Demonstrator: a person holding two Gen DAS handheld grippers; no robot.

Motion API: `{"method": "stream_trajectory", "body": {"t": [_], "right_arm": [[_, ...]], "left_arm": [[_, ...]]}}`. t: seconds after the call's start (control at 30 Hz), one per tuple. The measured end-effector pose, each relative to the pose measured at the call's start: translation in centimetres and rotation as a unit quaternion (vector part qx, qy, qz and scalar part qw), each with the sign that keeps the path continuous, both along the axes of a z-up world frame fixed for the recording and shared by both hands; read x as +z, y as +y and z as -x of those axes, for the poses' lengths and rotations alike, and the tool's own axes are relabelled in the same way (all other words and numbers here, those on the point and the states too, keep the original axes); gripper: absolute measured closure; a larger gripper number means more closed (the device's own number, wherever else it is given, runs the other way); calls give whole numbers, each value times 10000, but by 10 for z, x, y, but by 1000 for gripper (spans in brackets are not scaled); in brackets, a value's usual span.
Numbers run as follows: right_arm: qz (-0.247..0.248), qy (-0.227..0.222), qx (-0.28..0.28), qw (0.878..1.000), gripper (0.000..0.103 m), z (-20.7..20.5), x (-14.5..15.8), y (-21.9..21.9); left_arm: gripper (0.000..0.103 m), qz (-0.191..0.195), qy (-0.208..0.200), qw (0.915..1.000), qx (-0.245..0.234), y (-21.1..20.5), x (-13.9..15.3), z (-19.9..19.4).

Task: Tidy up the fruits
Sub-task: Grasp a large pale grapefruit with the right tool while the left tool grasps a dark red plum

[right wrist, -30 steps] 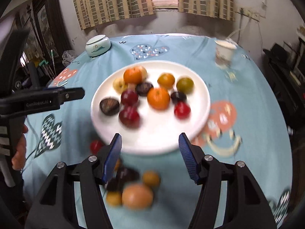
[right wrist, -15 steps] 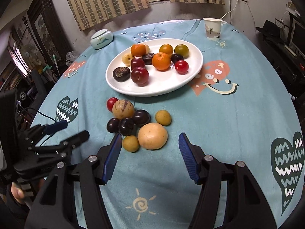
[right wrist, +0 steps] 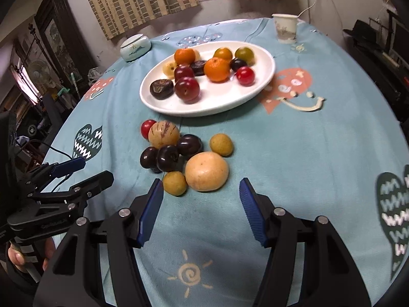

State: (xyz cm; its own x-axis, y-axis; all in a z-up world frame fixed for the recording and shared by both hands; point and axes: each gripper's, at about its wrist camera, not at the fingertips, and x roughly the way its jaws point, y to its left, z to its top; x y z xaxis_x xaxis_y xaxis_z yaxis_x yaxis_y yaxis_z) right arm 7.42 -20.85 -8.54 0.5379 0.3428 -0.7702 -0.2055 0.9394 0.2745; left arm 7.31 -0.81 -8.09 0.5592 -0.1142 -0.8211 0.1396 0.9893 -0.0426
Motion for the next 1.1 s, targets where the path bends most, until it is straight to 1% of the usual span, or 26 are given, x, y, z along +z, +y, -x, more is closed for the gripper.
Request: {"method": "stream_trajectory", "body": {"t": [0.1, 0.17, 0.2, 0.27, 0.33, 0.43, 0.5, 0.6, 0.67, 0.73, 0.83, 0.97, 1.07, 1.1], "right_arm": [[23, 3, 46, 10000, 53, -10, -8, 5], [90, 25, 19, 10000, 61, -16, -13, 6], [104, 73, 10, 9999, 61, -21, -17, 6], [91, -47, 14, 9999, 61, -25, -19, 6], [238, -98, 94, 9996, 60, -29, -18, 10], [521, 59, 269, 9983, 56, -33, -23, 16], [484, 234, 240, 9983, 56, -36, -30, 16], [534, 104, 232, 9982, 57, -34, -30, 18], [438, 110, 203, 9988, 57, -28, -27, 13], [435, 22, 110, 9990, 57, -15, -18, 6], [411, -38, -42, 9991, 57, 8, -9, -9], [232, 114, -152, 9995, 57, 23, -12, -26], [154, 159, -217, 9995, 57, 27, -14, -32], [140, 163, -242, 9995, 57, 29, -14, -34]], "left_arm": [[19, -56, 43, 10000, -63, -2, -3, -1], [19, -74, 54, 9999, -103, -3, -4, -2], [19, -73, 61, 9999, -115, -3, -5, -3], [19, -73, 99, 9998, -130, -4, -6, -6], [17, -112, 209, 9996, -160, -8, -11, -12], [17, -68, 391, 9990, -217, -14, -20, -18], [17, -86, 425, 9988, -226, -18, -22, -19], [17, -115, 414, 9988, -216, -21, -22, -19], [17, -88, 431, 9988, -202, -22, -22, -21], [17, -60, 427, 9988, -215, -23, -22, -22], [17, -139, 396, 9990, -179, -25, -25, -27], [18, -461, 428, 9979, -143, -34, -38, -39], [18, -406, 403, 9982, -158, -39, -40, -45], [19, -387, 390, 9983, -174, -41, -40, -47]]}}
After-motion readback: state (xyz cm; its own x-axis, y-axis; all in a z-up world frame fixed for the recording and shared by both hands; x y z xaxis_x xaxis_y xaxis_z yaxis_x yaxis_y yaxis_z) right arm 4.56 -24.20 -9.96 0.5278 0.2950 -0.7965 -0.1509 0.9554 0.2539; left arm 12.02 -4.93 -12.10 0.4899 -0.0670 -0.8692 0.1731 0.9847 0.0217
